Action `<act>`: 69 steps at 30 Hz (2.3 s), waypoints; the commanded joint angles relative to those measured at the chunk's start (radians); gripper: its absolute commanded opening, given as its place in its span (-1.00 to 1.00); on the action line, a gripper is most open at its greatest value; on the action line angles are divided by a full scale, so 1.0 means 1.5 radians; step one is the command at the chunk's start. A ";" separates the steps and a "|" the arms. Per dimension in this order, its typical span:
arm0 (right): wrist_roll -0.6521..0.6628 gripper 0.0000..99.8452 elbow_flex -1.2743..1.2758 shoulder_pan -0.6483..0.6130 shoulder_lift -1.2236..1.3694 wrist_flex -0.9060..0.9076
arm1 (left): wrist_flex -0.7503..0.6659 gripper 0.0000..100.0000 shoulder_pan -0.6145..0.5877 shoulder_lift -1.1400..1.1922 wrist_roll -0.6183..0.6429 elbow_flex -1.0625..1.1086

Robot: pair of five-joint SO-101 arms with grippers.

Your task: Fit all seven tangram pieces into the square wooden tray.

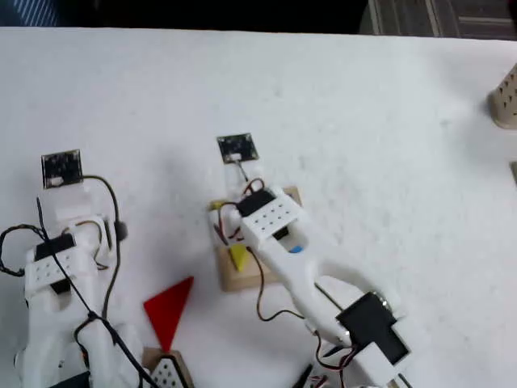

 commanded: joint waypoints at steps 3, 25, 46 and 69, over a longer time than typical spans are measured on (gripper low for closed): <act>-0.002 -0.52 -0.106 0.020 -0.016 0.135 | 0.004 -0.68 -0.007 -0.026 -0.007 -0.004; 0.205 -0.97 -0.064 0.140 0.086 -0.127 | 0.005 -0.68 -0.007 -0.026 -0.007 -0.004; 0.242 -0.97 0.111 0.097 -0.165 -0.021 | 0.005 -0.68 -0.007 -0.026 -0.007 -0.004; 0.167 -0.97 0.149 0.043 -0.043 -0.277 | 0.005 -0.68 -0.007 -0.026 -0.007 -0.004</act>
